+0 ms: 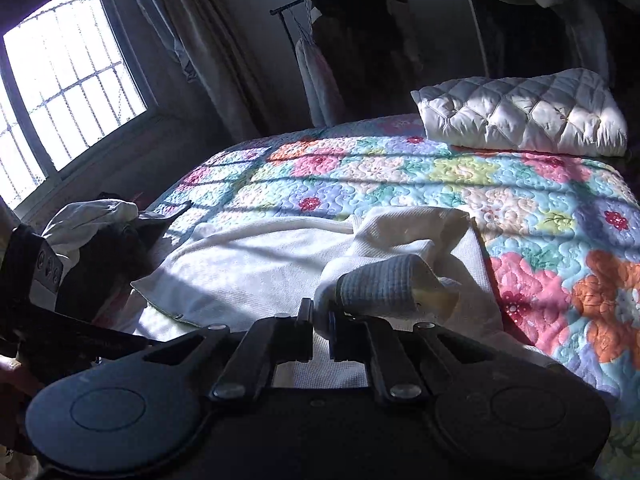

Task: Fold clothes

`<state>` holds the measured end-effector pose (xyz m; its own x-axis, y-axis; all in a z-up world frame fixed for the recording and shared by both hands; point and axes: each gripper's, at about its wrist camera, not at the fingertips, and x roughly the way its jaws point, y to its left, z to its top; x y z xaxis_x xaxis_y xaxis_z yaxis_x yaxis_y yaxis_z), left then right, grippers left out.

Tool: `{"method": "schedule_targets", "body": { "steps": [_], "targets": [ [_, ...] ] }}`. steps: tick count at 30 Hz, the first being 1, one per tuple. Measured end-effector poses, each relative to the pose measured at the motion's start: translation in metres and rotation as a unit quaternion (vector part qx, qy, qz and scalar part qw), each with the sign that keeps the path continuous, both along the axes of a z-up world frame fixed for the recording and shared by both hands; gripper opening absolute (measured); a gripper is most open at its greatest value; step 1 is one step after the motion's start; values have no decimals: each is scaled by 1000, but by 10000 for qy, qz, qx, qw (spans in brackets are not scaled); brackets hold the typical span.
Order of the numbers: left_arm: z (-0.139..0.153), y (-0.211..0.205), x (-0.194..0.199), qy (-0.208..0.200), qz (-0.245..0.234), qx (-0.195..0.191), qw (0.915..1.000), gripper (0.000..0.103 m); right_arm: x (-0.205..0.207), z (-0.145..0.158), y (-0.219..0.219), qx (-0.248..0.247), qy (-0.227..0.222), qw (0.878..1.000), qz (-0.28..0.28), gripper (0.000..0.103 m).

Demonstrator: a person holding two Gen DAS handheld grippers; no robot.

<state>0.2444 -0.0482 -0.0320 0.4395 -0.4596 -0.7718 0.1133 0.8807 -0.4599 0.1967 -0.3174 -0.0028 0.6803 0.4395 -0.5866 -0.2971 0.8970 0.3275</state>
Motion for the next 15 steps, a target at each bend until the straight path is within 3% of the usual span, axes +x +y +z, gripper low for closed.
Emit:
{"method": "schedule_targets", "body": {
  "steps": [2, 6, 9, 12, 15],
  "targets": [
    [-12, 1, -3, 304, 81, -94, 9995, 77, -4, -13, -2, 88, 192, 9998, -71, 27],
    [-16, -7, -20, 266, -67, 72, 9996, 77, -20, -44, -9, 951, 681, 9930, -142, 29],
    [-8, -4, -29, 239, -35, 160, 9996, 78, -42, -48, -11, 1239, 951, 9876, -127, 29],
    [5, -2, -37, 25, -134, 745, 9971, 78, -62, -35, -25, 1802, 1306, 9749, -101, 29],
    [14, 6, -44, -7, -126, 1154, 9932, 78, -81, -14, -34, 1737, 1429, 9743, -91, 30]
  ]
}}
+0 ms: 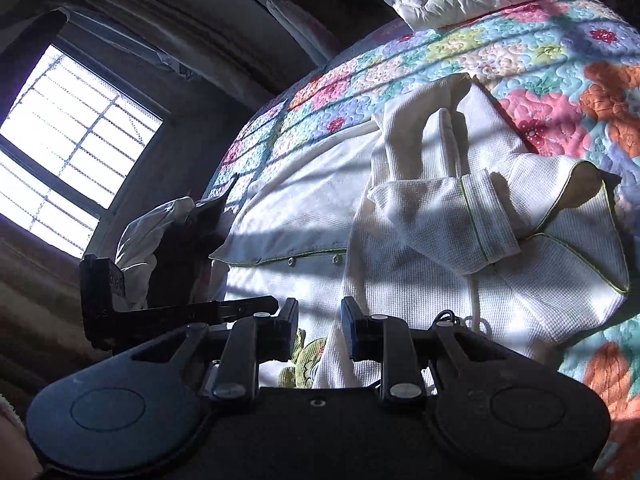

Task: Fold clothes

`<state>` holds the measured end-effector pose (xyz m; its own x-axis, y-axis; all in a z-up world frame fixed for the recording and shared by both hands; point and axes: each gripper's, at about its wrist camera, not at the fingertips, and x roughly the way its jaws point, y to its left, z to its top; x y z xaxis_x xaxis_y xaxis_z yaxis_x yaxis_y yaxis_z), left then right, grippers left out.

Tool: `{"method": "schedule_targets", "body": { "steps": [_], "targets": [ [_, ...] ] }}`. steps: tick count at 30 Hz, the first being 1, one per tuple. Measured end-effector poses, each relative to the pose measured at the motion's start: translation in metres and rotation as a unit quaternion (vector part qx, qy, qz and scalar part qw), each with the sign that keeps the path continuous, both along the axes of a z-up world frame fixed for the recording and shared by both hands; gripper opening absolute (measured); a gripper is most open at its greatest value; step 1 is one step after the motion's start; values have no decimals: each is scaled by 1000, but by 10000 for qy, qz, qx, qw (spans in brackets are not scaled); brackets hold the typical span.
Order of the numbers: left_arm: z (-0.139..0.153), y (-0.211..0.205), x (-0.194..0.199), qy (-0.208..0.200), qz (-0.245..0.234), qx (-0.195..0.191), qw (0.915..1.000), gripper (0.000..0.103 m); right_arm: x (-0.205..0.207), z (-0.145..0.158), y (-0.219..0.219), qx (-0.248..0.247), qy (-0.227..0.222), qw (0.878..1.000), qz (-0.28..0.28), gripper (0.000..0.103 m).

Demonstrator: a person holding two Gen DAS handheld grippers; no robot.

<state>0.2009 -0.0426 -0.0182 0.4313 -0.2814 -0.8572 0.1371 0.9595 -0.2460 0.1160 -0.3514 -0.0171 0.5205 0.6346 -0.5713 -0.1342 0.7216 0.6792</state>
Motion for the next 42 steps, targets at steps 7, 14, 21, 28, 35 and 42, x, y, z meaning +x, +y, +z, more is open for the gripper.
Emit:
{"method": "schedule_targets", "body": {
  "steps": [7, 14, 21, 28, 35, 42],
  "targets": [
    [-8, -31, -19, 165, -564, -567, 9967, 78, -46, 35, -10, -254, -314, 9989, -238, 59],
    [-60, -75, -20, -141, -667, -591, 9959, 75, -61, -40, 29, -2107, -1047, 9712, -387, 61],
    [-77, -83, -6, -419, -398, -511, 9970, 68, -22, -103, 14, -1615, -603, 9802, -975, 61],
    [-85, -72, 1, -329, -127, -586, 9977, 65, 31, -126, -12, -685, -408, 9828, -1665, 62],
    [-86, -72, 1, -299, -115, -372, 9988, 66, 70, -135, 4, -1136, -765, 9788, -1525, 42],
    [-82, -55, -5, -231, -49, -622, 9978, 68, 47, -99, 43, -2350, -2238, 9434, -691, 14]
  ]
}}
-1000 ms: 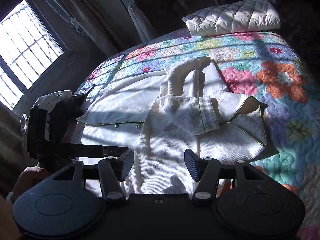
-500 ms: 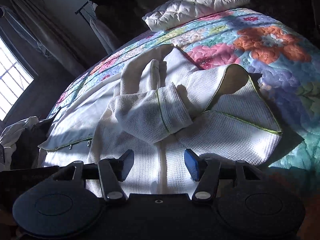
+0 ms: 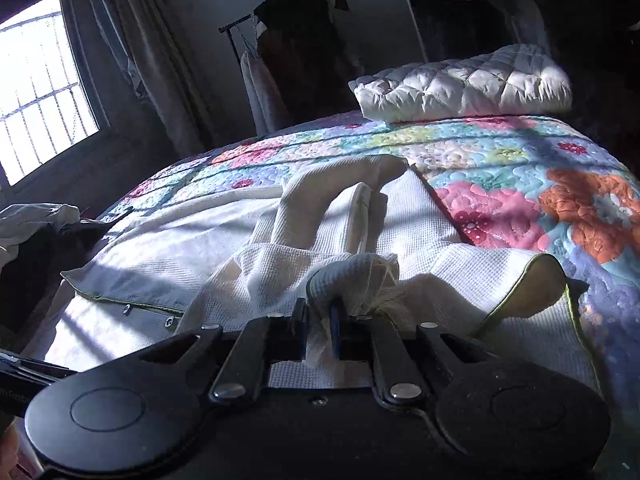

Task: Fold clothes

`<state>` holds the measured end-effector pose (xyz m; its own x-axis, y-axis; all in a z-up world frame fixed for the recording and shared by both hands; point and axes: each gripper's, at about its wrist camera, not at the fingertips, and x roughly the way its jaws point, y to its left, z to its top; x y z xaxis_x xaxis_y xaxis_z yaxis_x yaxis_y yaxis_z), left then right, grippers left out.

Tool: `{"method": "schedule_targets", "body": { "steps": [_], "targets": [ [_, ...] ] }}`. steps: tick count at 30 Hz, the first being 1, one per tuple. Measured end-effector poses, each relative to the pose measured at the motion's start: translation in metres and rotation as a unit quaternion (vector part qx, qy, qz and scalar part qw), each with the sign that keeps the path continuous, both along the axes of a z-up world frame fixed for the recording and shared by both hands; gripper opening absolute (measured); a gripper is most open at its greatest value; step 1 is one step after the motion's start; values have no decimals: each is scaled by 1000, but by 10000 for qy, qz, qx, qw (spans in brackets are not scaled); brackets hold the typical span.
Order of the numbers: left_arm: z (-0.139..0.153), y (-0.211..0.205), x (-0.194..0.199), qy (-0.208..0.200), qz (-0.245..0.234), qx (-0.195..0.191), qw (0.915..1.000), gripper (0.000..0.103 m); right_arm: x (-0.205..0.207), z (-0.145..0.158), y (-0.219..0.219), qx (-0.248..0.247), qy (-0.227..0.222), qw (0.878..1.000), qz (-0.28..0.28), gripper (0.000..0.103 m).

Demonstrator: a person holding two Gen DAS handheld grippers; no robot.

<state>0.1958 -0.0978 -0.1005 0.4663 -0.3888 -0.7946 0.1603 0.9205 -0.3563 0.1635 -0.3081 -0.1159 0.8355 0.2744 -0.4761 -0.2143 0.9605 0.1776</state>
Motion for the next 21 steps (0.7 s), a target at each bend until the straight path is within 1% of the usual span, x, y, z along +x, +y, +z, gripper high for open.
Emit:
{"method": "schedule_targets", "body": {
  "steps": [1, 2, 3, 5, 8, 10, 12, 14, 16, 17, 18, 19, 20, 21],
  "targets": [
    [0, 4, 0, 47, 26, -73, 10000, 69, -11, 8, 11, -472, -244, 9976, 439, 14],
    [0, 8, 0, 94, 52, -145, 9998, 69, -23, 17, 24, -983, -507, 9894, 942, 14],
    [-1, 10, -2, 99, 54, -73, 9999, 69, -33, 22, 35, -1374, -631, 9794, 1342, 13],
    [-5, 16, -4, 109, 141, 79, 9998, 69, -41, 22, 48, -1570, -382, 9702, 1805, 13],
    [-9, 28, -4, 254, 360, -223, 9988, 69, -41, 1, 57, -1659, 320, 9582, 2310, 12],
    [-12, 31, -4, 332, 418, -387, 9978, 69, -43, -15, 62, -1834, 585, 9519, 2383, 12],
    [-10, 27, -3, 242, 362, -254, 9987, 69, -46, -22, 62, -1844, 748, 9516, 2344, 12],
    [-9, 23, -1, 196, 303, -224, 9991, 69, -47, -23, 56, -1582, 903, 9598, 2134, 13],
    [-9, 20, 2, 190, 304, -322, 9988, 69, -46, -21, 44, -1112, 1025, 9728, 1756, 25],
    [-10, 20, 3, 189, 319, -346, 9987, 69, -46, -20, 37, -866, 1083, 9780, 1556, 40],
    [-11, 19, 5, 187, 342, -348, 9986, 69, -46, -18, 28, -531, 1095, 9840, 1304, 56],
    [-12, 19, 5, 187, 365, -342, 9986, 69, -44, -18, 18, -162, 1083, 9880, 1088, 59],
    [-13, 19, 5, 203, 381, -347, 9985, 69, -42, -18, 10, 226, 1078, 9893, 962, 60],
    [-13, 19, 5, 222, 395, -355, 9983, 69, -37, -19, 2, 658, 1109, 9877, 880, 61]
  ]
}}
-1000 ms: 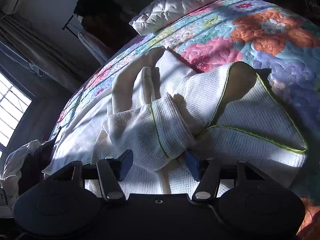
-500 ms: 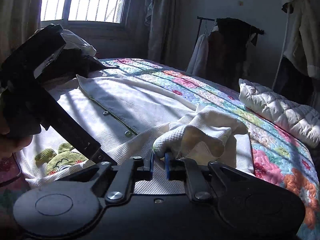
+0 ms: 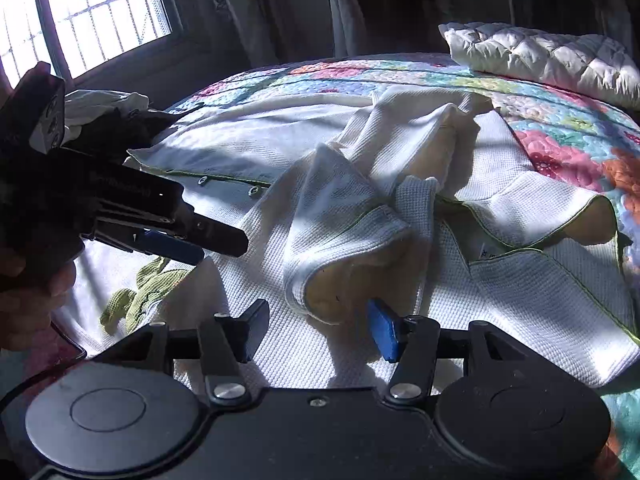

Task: Fold clothes

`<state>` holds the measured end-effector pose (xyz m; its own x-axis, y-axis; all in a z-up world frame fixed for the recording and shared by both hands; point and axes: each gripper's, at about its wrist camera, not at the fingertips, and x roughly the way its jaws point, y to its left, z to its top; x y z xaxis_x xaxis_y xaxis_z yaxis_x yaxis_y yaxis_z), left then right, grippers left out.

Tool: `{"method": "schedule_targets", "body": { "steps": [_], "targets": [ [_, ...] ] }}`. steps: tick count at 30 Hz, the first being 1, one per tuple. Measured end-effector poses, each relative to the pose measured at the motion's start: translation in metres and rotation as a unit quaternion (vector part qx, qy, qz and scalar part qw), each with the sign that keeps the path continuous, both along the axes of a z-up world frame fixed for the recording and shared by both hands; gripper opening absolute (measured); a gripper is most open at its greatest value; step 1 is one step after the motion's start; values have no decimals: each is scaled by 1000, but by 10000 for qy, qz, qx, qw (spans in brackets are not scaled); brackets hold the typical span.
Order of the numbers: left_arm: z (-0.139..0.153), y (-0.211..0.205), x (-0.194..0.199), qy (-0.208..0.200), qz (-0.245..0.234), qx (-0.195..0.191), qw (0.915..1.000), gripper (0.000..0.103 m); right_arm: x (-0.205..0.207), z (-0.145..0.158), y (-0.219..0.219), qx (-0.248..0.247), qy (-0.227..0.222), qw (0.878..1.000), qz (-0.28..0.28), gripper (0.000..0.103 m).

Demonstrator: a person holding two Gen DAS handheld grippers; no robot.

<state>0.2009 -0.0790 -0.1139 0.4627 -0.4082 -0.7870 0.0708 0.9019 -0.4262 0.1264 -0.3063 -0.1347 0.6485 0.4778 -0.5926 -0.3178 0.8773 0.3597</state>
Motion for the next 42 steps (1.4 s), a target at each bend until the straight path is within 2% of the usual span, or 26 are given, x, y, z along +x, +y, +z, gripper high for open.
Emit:
{"method": "schedule_targets", "body": {
  "steps": [2, 5, 6, 7, 8, 9, 11, 13, 16, 19, 22, 23, 28, 30, 31, 32, 33, 34, 35, 37, 39, 40, 41, 42],
  "targets": [
    [-1, 0, -1, 12, 2, -35, 10000, 69, 11, -3, -11, 638, 192, 9976, -186, 69],
    [-1, 3, -4, 1, 36, -14, 10000, 69, 30, -13, -11, 1005, 277, 9931, -545, 70],
    [-2, 4, -5, 6, 51, -2, 10000, 69, 35, -14, -5, 839, 211, 9949, -523, 62],
    [-2, 5, -5, 16, 62, 8, 10000, 69, 40, -15, 2, 600, 123, 9970, -463, 49],
    [-2, 8, -6, 28, 84, 21, 10000, 69, 41, -14, 10, 300, 29, 9989, -365, 16],
    [-2, 10, -7, 27, 111, 21, 9999, 69, 40, -11, 19, -2, -128, 9995, -289, 13],
    [0, 15, -7, 6, 168, -35, 9999, 69, 29, -5, 36, -524, -569, 9969, -152, 11],
    [2, 18, -6, -26, 185, -147, 9997, 69, 16, 0, 54, -1106, -1048, 9882, 150, 11],
    [7, 20, -6, -124, 221, -230, 9994, 69, -6, 3, 82, -1990, -1700, 9602, 973, 11],
    [13, 14, -8, -261, 121, -65, 9996, 69, -14, -3, 94, -2050, -1601, 9519, 1620, 11],
    [19, 7, -11, -396, -90, 70, 9991, 71, -15, -13, 103, -2054, -1434, 9513, 1799, 11],
    [18, 8, -9, -347, -82, -24, 9994, 73, -15, -14, 105, -2054, -1389, 9517, 1812, 11],
    [5, 12, 3, -40, -12, -552, 9985, 74, -17, -15, 101, -1783, -1117, 9619, 1743, 11],
    [-1, 15, 2, -47, 201, -753, 9969, 73, -17, -16, 96, -1595, -842, 9649, 1910, 11],
    [-6, 16, 1, -6, 269, -728, 9970, 69, -17, -18, 94, -1498, -669, 9659, 2004, 11],
    [-10, 17, 1, 41, 321, -685, 9971, 51, -18, -19, 91, -1406, -561, 9678, 2013, 11],
    [-13, 17, 0, 45, 308, -640, 9975, 38, -20, -19, 87, -1273, -480, 9716, 1938, 11],
    [-16, 18, 0, 44, 305, -603, 9977, 17, -20, -18, 80, -1069, -331, 9771, 1812, 11],
    [-18, 20, -1, 50, 343, -607, 9976, 15, -19, -18, 74, -848, -164, 9821, 1675, 11],
    [-19, 24, -1, 16, 371, -679, 9970, 15, -17, -17, 57, -410, 130, 9915, 1230, 16],
    [-17, 27, 1, 37, 429, -716, 9965, 15, -16, -16, 41, -42, 334, 9966, 753, 39],
    [-16, 29, 3, 41, 491, -711, 9962, 21, -16, -16, 33, 128, 381, 9979, 510, 45],
    [-15, 30, 4, 35, 534, -702, 9961, 32, -13, -18, 26, 324, 451, 9981, 252, 52],
    [-14, 32, 5, 19, 640, -676, 9957, 40, -11, -20, 19, 527, 528, 9972, -9, 55]
  ]
}}
